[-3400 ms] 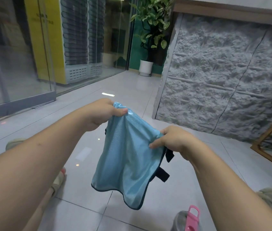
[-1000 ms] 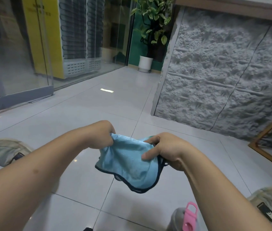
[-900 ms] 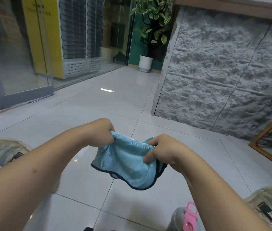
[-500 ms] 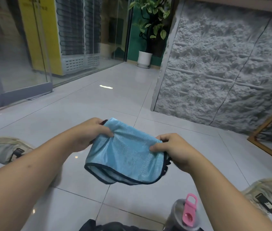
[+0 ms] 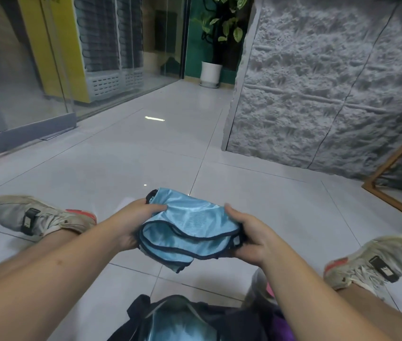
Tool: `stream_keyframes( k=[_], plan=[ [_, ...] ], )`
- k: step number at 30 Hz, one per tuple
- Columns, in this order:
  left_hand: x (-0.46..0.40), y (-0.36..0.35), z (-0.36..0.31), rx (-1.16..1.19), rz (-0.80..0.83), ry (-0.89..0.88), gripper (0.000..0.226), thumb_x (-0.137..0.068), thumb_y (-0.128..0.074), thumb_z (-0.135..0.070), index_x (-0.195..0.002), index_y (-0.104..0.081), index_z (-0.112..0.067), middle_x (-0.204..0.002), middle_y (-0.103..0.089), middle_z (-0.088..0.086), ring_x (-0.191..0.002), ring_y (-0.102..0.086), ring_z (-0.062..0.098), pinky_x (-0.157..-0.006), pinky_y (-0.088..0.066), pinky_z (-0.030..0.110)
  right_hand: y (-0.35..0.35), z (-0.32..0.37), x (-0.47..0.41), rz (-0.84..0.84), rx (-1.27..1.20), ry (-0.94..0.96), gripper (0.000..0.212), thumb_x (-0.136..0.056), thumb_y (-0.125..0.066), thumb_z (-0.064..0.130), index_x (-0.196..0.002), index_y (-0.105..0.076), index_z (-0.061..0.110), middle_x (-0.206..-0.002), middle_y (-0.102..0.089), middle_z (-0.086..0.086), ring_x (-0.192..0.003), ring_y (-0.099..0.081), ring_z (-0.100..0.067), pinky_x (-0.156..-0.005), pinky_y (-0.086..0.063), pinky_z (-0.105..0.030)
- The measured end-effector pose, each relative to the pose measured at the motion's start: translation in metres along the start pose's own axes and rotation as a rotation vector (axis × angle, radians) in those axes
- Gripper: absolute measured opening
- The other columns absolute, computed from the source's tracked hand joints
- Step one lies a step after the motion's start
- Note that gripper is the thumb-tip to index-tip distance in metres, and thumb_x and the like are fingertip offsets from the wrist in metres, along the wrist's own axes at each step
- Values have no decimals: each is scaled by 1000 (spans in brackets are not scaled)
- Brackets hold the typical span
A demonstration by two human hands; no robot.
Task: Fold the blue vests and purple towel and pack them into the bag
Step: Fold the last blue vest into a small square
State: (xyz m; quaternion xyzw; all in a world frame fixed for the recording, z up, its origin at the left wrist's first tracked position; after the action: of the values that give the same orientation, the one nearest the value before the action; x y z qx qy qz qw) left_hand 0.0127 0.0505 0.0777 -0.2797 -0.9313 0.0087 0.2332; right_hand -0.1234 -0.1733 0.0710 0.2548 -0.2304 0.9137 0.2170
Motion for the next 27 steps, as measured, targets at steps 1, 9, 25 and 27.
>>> stream_keyframes(
  k=[1, 9, 25, 27],
  plan=[
    [3, 1, 5, 6, -5, 10, 23, -102, -61, -12, -125, -65, -8, -105, -79, 18, -89, -78, 34, -69, -63, 40, -3, -3, 4, -4, 56, 6, 42, -92, -77, 18, -129, -67, 2, -116, -76, -20, -106, -74, -42, -84, -60, -61],
    [31, 8, 40, 31, 11, 75, 26, -103, -61, -15, -128, -64, -12, -111, -78, 17, -99, -77, 36, -84, -62, 46, 2, -29, 28, -93, 179, 55, 31, -89, -66, -10, -118, -69, -2, -106, -78, -21, -90, -77, -38, -66, -63, -43],
    [125, -11, 152, 55, 67, 294, 27, -105, -56, -11, -130, -61, 0, -114, -75, 25, -102, -74, 42, -84, -62, 51, 58, -152, 108, -130, 173, -114, 43, -78, -71, -10, -120, -70, -7, -121, -69, -35, -98, -65, -45, -93, -55, -59],
    [128, -9, 162, 16, 44, 314, 32, -104, -59, -11, -133, -57, 2, -112, -75, 26, -101, -75, 44, -88, -60, 54, 58, -162, 109, -145, 181, -113, 50, -77, -69, -10, -126, -65, -3, -120, -71, -33, -100, -70, -45, -93, -55, -63]
  ],
)
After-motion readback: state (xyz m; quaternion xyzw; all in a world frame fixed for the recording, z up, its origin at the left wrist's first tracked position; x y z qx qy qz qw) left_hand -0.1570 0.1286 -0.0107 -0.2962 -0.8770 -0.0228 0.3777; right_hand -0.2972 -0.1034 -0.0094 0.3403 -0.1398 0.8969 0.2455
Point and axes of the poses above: each hand's wrist, its own x-axis away from the middle knuckle, its own y-axis out of the back of the hand, z = x × y, the point moved 1 cm from there along -x, towards the middle knuckle
